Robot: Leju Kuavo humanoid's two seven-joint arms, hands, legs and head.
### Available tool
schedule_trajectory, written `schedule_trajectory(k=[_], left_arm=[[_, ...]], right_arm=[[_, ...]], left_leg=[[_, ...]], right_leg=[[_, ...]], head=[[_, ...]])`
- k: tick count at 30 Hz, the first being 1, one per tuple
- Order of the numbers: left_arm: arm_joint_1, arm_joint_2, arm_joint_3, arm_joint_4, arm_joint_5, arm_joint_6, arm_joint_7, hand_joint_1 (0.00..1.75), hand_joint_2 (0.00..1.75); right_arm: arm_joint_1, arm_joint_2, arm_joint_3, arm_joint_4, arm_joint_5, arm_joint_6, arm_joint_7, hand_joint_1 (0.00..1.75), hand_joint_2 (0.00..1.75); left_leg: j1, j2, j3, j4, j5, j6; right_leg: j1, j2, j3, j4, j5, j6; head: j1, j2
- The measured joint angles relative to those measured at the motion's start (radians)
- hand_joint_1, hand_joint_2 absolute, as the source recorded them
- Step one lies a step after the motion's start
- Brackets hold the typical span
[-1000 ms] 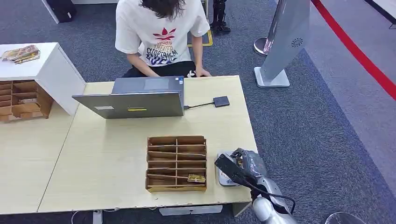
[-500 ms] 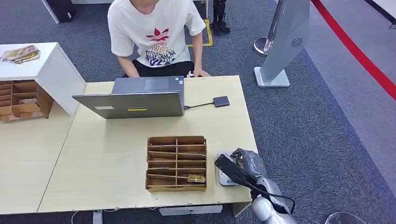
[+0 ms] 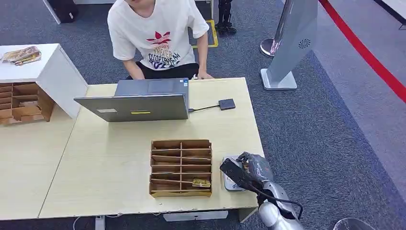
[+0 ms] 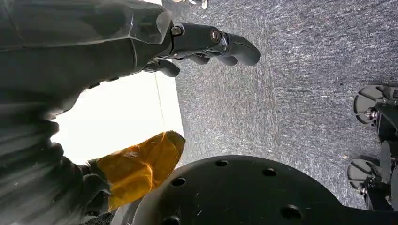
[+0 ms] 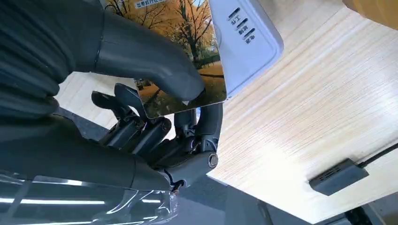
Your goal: Pass the card to the sensor for recognition and then transmit it.
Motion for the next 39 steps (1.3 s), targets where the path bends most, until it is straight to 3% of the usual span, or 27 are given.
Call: schedule_trajectory(k=[39], left_arm=[[0.0,0.0,-0.002,0.0,0.0,-0.001,0.0,0.0,1.75]], right_arm=[[-0.001,0.002,-0.001,0.005,0.0,0.0,0.0,1.75,1.75]], left_leg=[[0.0,0.0,0.0,0.0,0.0,0.0]], right_leg=[[0.0,0.0,0.0,0.0,0.0,0.0]], head=[[0.0,0.0]])
